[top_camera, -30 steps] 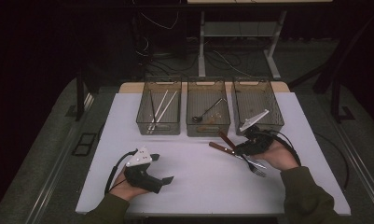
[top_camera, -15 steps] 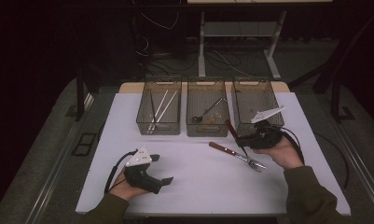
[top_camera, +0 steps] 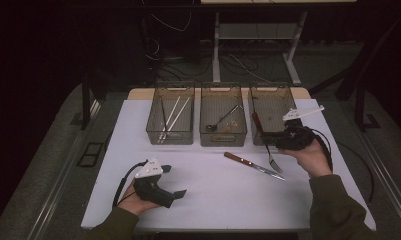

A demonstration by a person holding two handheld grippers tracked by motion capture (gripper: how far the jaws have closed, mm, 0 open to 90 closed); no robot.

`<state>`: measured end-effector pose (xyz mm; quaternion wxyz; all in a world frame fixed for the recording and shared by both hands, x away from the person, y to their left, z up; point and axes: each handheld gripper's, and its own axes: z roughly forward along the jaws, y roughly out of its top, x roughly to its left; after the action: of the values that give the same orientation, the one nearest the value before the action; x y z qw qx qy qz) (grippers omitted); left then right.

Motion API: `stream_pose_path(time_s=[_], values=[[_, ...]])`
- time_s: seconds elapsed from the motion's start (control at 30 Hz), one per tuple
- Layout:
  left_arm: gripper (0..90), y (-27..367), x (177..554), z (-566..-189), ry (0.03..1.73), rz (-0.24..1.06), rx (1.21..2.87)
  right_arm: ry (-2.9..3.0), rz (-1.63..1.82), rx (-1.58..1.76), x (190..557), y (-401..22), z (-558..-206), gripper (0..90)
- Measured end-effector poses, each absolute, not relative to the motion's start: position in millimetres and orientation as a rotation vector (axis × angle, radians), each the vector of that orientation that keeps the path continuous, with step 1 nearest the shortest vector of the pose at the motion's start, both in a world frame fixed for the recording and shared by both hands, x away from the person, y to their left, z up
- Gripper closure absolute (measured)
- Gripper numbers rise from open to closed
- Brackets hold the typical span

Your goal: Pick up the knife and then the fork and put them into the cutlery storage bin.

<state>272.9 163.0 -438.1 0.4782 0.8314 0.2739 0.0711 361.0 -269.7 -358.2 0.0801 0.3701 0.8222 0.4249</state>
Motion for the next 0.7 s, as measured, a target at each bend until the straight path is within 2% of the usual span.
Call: stream_pose_path(time_s=[0.7], values=[[0.0,159.9,271.8,-437.5,0.655,0.191,2.038,2.169,1.267,1.24,401.0,-304.3,-308.0,77.4]])
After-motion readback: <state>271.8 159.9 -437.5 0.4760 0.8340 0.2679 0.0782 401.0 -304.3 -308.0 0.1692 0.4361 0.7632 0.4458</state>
